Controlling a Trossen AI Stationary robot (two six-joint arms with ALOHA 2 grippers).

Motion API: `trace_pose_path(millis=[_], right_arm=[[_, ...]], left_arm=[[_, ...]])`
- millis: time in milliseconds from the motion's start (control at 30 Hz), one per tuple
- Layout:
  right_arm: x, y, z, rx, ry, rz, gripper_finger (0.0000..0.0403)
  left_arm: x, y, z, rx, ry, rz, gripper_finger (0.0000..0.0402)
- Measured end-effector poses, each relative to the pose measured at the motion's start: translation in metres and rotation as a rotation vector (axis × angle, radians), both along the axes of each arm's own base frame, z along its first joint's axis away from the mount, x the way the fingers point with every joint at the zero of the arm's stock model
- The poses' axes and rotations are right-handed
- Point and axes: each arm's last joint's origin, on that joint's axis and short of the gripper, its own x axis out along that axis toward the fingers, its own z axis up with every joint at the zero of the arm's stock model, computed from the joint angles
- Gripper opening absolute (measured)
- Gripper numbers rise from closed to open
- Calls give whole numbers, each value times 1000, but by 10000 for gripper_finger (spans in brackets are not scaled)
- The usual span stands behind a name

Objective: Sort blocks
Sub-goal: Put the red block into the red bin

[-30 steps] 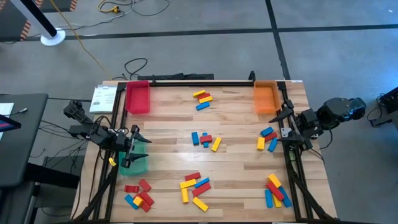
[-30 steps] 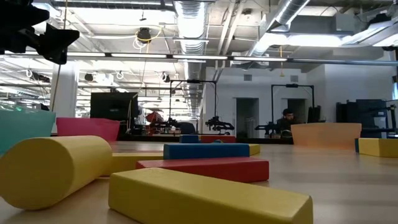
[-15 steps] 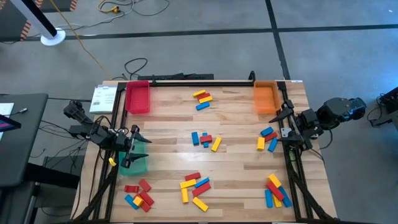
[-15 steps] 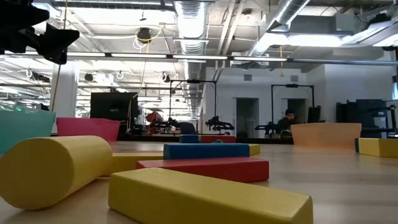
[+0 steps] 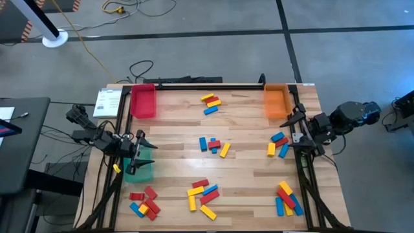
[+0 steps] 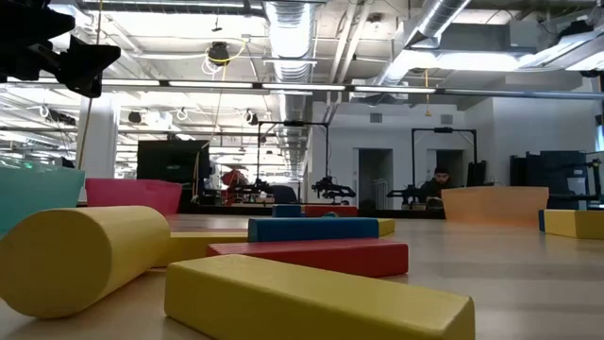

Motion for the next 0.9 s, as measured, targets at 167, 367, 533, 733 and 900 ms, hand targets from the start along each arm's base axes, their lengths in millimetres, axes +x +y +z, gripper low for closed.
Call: trace_pose_path(millis=[167, 367, 533, 733, 900], right_arm=[[0, 0, 2, -21, -31, -2, 341], [4, 2, 18, 5, -180, -8, 341], [4, 2, 27, 42, -265, -11, 341], [2, 1, 34, 73, -338, -15, 341], [7, 2, 35, 72, -342, -30, 341]], left_arm=[[0, 0, 0, 0, 0, 0, 265], [0, 0, 0, 0, 1, 0, 265], [0, 0, 0, 0, 0, 1, 265], [0, 0, 0, 0, 1, 1, 265], [0, 0, 0, 0, 1, 0, 265]])
